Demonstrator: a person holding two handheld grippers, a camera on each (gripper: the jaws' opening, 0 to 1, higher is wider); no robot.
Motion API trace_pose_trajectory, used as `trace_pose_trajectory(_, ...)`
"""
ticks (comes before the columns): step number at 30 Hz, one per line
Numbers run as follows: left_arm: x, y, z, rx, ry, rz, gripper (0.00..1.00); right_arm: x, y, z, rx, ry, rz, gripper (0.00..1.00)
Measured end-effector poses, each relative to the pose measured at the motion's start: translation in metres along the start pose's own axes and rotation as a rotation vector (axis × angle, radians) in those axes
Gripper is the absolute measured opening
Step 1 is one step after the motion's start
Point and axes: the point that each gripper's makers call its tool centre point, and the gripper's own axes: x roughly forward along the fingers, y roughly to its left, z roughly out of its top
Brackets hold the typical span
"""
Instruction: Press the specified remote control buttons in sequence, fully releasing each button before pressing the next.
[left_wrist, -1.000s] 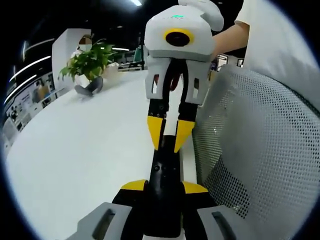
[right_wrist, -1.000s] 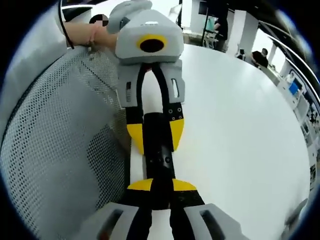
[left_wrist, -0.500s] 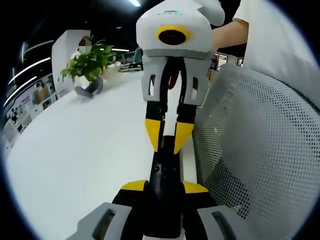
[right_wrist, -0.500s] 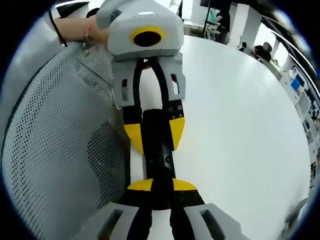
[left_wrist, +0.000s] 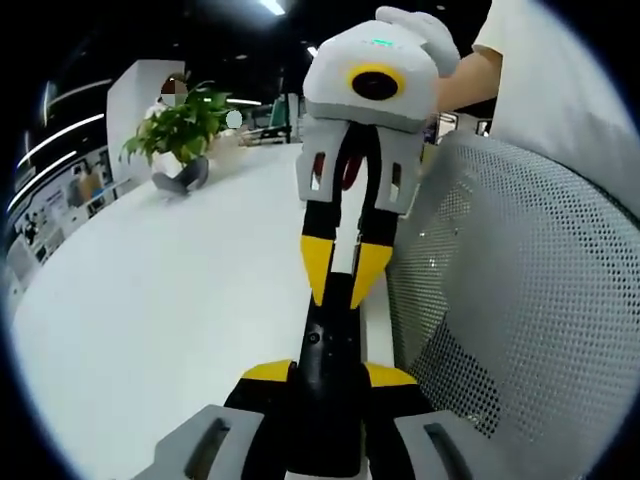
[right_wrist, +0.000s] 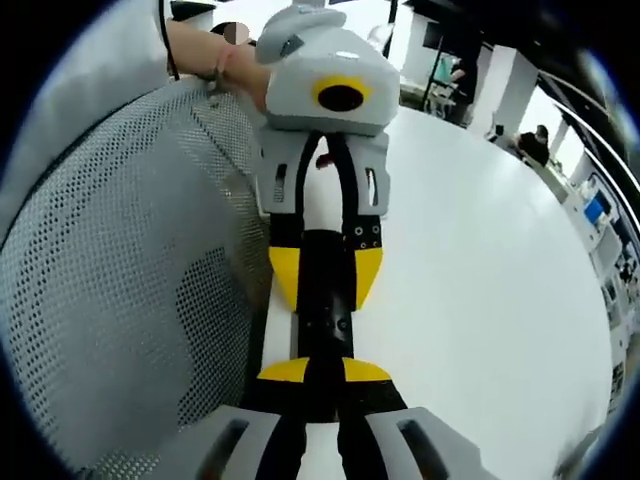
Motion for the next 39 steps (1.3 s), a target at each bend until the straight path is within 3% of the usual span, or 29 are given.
trace_pose_trajectory(4, 0.0, 0.0, 0.0, -0.005, -0.001, 0.006, 0.25, 0.003, -0.001, 0.002, 0.052, 0.1, 0.028, 0.06)
trace_pose_trajectory(6, 0.0, 0.0, 0.0, -0.008, -0.003, 0.007, 0.25, 0.004, -0.003, 0.002, 0.174, 0.129, 0.01, 0.06)
trace_pose_trajectory(7, 0.0, 0.001, 0.0, -0.009, -0.004, 0.007, 0.25, 0.005, -0.005, 0.002, 0.24, 0.116, -0.017, 0.05)
trace_pose_trajectory(9, 0.0, 0.001, 0.0, -0.009, -0.005, 0.005, 0.25, 0.004, -0.004, 0.002, 0.205, 0.096, -0.018, 0.05)
trace_pose_trajectory(13, 0.0, 0.001, 0.0, -0.012, -0.01, 0.003, 0.25, 0.002, -0.003, 0.003, 0.134, -0.01, -0.077, 0.06)
trace_pose_trajectory(15, 0.0, 0.0, 0.0, -0.011, -0.01, 0.004, 0.25, 0.001, -0.002, 0.003, 0.129, -0.067, -0.095, 0.05)
trace_pose_trajectory(17, 0.0, 0.0, 0.001, -0.011, -0.01, 0.004, 0.25, 0.0, -0.003, 0.004, 0.195, -0.118, -0.098, 0.05)
trace_pose_trajectory(20, 0.0, 0.0, 0.001, -0.008, -0.01, 0.004, 0.25, 0.001, -0.004, 0.004, 0.193, -0.126, -0.096, 0.06)
trace_pose_trajectory(22, 0.0, 0.0, 0.001, -0.007, -0.01, 0.002, 0.25, 0.002, -0.003, 0.007, 0.12, -0.103, -0.09, 0.05)
trace_pose_trajectory(28, -0.001, 0.0, 0.001, -0.007, -0.012, 0.001, 0.25, 0.005, -0.002, 0.01, 0.056, -0.062, -0.055, 0.05)
trace_pose_trajectory(29, -0.001, 0.0, 0.001, -0.008, -0.013, 0.001, 0.25, 0.005, -0.002, 0.01, 0.057, -0.046, -0.04, 0.04)
trace_pose_trajectory(32, -0.001, 0.0, 0.001, -0.009, -0.016, 0.002, 0.25, 0.005, -0.002, 0.009, 0.166, 0.0, 0.013, 0.04)
trace_pose_trajectory(36, -0.001, 0.0, 0.001, -0.012, -0.019, 0.002, 0.25, 0.007, -0.003, 0.008, 0.082, 0.113, 0.006, 0.04)
trace_pose_trajectory(39, -0.001, 0.0, 0.0, -0.013, -0.02, 0.003, 0.25, 0.008, -0.001, 0.008, 0.083, 0.113, -0.011, 0.04)
